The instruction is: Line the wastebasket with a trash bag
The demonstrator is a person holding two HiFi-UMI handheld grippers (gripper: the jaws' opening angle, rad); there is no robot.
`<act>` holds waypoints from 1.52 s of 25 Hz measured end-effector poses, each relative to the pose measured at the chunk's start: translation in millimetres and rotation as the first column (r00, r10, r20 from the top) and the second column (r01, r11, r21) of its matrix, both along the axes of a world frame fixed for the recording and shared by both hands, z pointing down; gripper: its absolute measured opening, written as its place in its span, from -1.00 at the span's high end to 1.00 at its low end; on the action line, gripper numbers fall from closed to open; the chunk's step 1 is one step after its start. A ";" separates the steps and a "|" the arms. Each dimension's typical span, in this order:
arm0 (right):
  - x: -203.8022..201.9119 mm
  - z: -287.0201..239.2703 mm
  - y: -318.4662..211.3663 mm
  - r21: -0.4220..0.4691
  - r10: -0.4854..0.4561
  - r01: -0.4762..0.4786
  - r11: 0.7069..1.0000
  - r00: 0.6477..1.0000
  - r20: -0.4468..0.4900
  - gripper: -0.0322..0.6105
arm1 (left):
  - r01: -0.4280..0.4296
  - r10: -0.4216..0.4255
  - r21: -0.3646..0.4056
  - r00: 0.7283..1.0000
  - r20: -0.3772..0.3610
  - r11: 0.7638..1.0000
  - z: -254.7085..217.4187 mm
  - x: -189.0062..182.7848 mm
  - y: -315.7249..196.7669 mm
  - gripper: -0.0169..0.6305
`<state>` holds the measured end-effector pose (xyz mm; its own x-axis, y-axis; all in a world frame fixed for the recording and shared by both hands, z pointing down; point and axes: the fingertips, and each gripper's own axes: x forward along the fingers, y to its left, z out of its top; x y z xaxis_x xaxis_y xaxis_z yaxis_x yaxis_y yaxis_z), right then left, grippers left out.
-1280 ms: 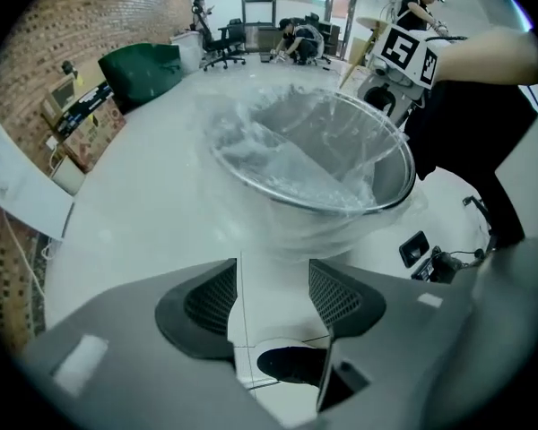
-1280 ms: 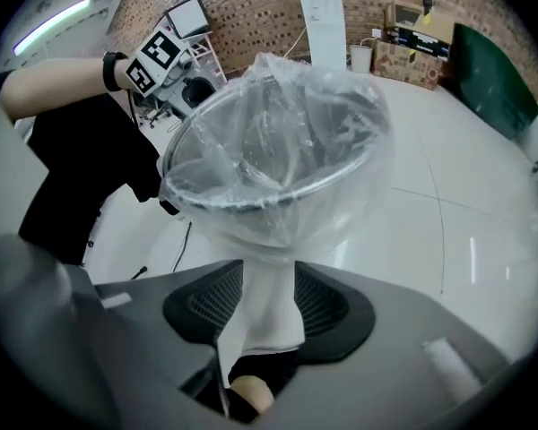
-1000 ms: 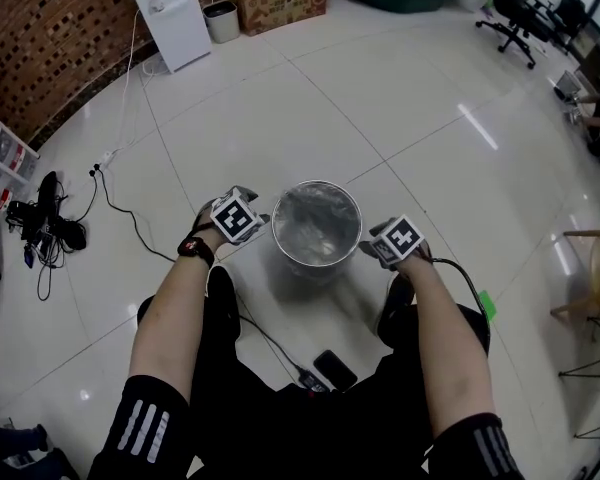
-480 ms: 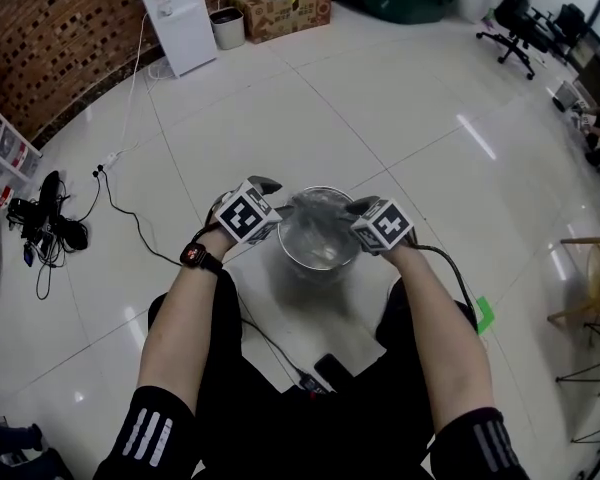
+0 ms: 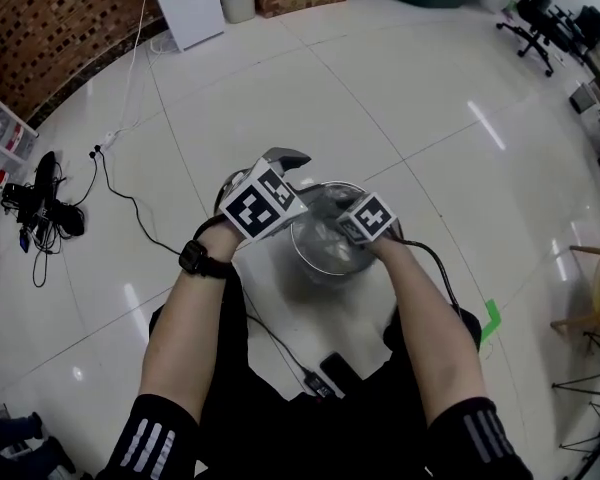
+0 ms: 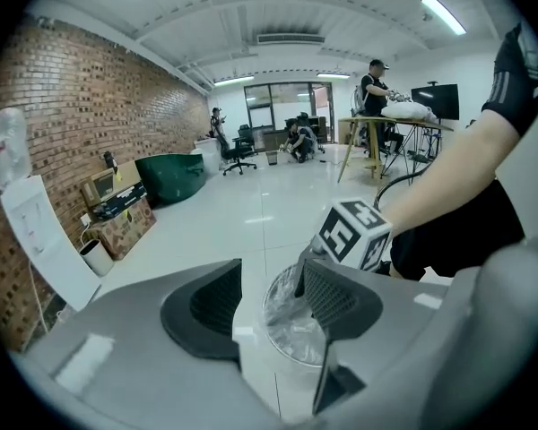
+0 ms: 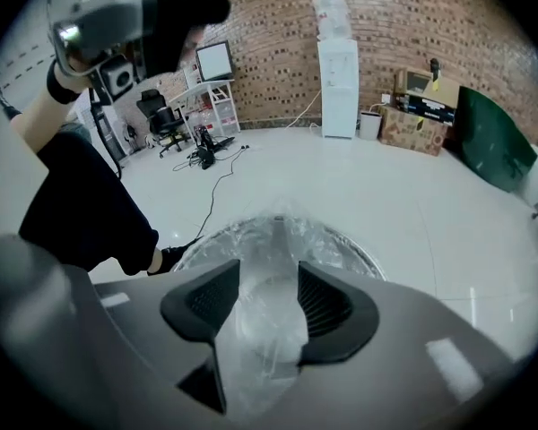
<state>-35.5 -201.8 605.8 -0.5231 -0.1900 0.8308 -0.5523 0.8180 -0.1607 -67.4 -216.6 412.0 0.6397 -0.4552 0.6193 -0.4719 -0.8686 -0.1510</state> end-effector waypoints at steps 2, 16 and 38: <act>-5.8 13.3 -6.1 -0.025 0.007 -0.008 1.000 1.000 -0.027 0.18 | -0.013 0.013 0.001 1.000 -0.006 1.000 -2.3 5.0 -3.1 0.29; -28.2 96.1 -20.0 -0.060 -0.083 0.070 0.996 0.968 -0.236 0.12 | -0.027 0.027 0.003 0.999 0.037 1.000 2.0 3.5 -27.5 0.29; 18.3 -76.4 -13.6 0.152 -0.029 0.032 0.988 0.999 -0.023 0.12 | -0.008 0.008 0.061 1.000 -0.013 0.998 -18.4 10.6 -9.3 0.29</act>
<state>-17.2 -215.4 529.4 -0.5139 -0.2993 0.8039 -0.5284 0.8487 -0.0218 -56.9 -225.8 393.6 0.6512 -0.4868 0.5822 -0.4673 -0.8617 -0.1977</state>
